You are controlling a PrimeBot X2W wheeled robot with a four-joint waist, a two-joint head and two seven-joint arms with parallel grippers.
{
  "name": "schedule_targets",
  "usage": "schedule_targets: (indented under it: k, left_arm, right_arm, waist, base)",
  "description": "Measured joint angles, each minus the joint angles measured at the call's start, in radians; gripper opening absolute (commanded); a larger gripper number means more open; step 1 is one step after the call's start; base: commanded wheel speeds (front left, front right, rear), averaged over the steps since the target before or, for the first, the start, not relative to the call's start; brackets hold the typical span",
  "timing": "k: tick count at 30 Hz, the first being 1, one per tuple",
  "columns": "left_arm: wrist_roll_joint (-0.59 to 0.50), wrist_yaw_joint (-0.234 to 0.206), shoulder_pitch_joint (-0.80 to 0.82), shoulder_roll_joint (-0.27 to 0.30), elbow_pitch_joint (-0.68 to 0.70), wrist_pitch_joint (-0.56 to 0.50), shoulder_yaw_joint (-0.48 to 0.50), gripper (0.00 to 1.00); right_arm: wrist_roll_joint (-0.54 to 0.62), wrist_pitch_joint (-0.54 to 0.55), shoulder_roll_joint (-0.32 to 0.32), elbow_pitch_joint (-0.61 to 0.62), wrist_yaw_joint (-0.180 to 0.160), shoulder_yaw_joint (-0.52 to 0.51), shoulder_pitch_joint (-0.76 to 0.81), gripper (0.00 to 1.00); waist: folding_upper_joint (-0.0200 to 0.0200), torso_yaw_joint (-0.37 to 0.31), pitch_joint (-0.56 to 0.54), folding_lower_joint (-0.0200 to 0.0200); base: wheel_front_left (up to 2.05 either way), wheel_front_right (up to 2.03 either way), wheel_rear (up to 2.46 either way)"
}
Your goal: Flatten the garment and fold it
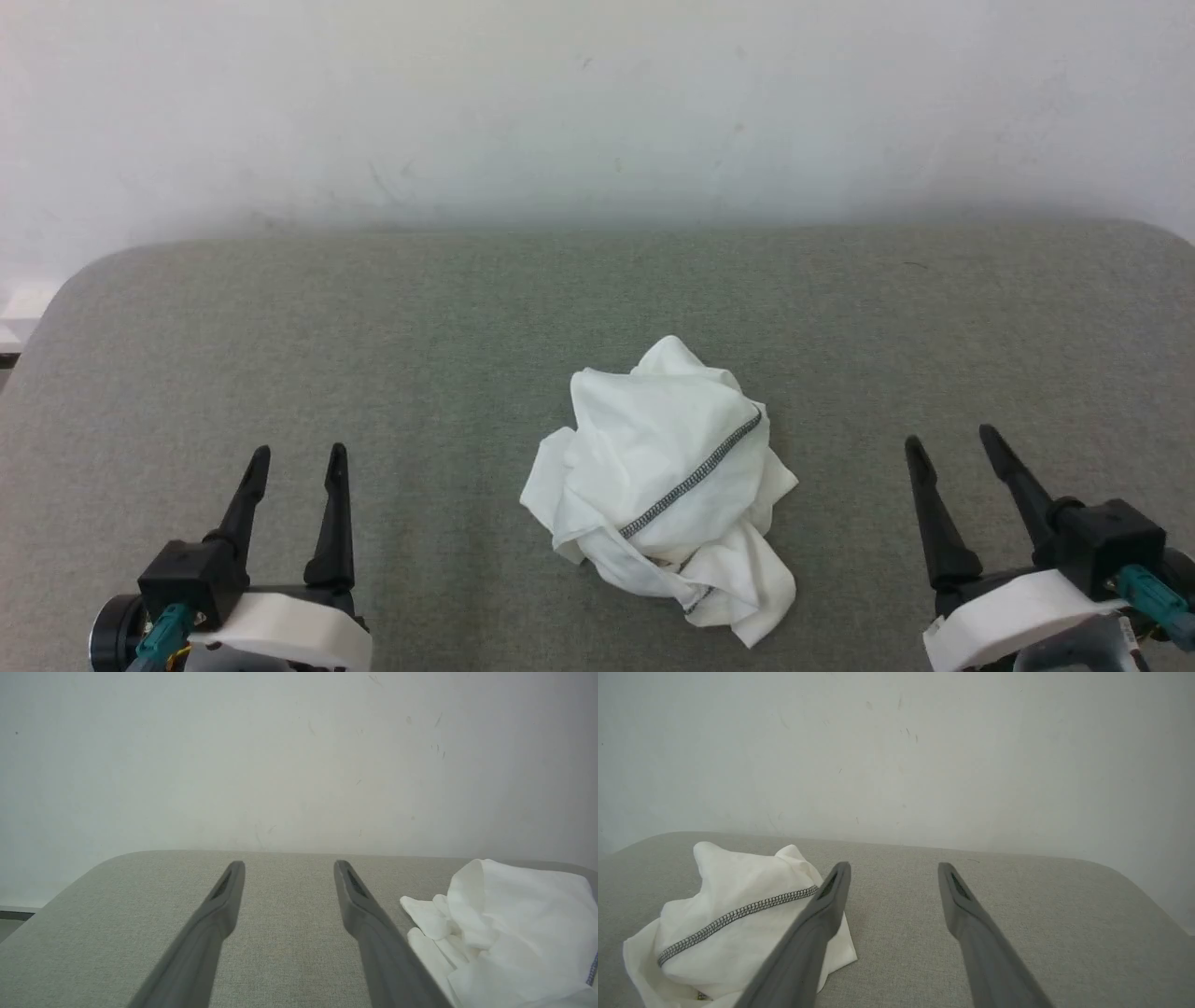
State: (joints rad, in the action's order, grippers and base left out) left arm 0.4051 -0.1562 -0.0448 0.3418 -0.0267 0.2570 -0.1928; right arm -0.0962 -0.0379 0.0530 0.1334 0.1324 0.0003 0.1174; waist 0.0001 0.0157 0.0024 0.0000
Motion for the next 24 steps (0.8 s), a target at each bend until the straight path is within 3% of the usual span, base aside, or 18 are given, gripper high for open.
schedule_targets:
  k: [5,8,12,17,24]
  left_arm:
    - [0.003,0.008,0.002,-0.007,0.01,0.0,-0.006,1.0]
    - [0.003,0.016,0.012,-0.019,0.013,0.0,-0.012,1.0]
    - [0.001,0.025,0.038,-0.041,0.015,0.0,-0.02,1.0]
    - [-0.005,0.048,0.068,-0.074,0.004,0.0,-0.034,1.0]
    - [-0.024,0.077,0.097,-0.109,-0.023,0.0,-0.032,1.0]
  right_arm:
    - [0.001,0.05,0.0,-0.071,-0.001,0.002,-0.018,1.0]
    - [0.007,0.1,0.0,-0.119,-0.001,0.054,-0.079,1.0]
    - [-0.035,0.205,0.032,-0.187,-0.001,0.194,-0.217,1.0]
    - [-0.138,0.373,0.117,-0.283,-0.001,0.385,-0.425,1.0]
    - [-0.262,0.499,0.168,-0.416,-0.001,0.616,-0.644,1.0]
  waist:
    - [0.0,0.022,0.006,0.0001]
    - [0.0,0.037,0.017,0.0]
    - [-0.0001,0.059,0.037,0.0001]
    - [0.0,0.093,0.061,0.0001]
    - [0.0,0.143,0.089,0.0002]
  base:
    - [0.0,0.0,0.0]
    - [0.0,0.0,0.0]
    - [0.0,0.0,0.0]
    - [0.0,0.0,0.0]
    - [0.0,0.0,0.0]
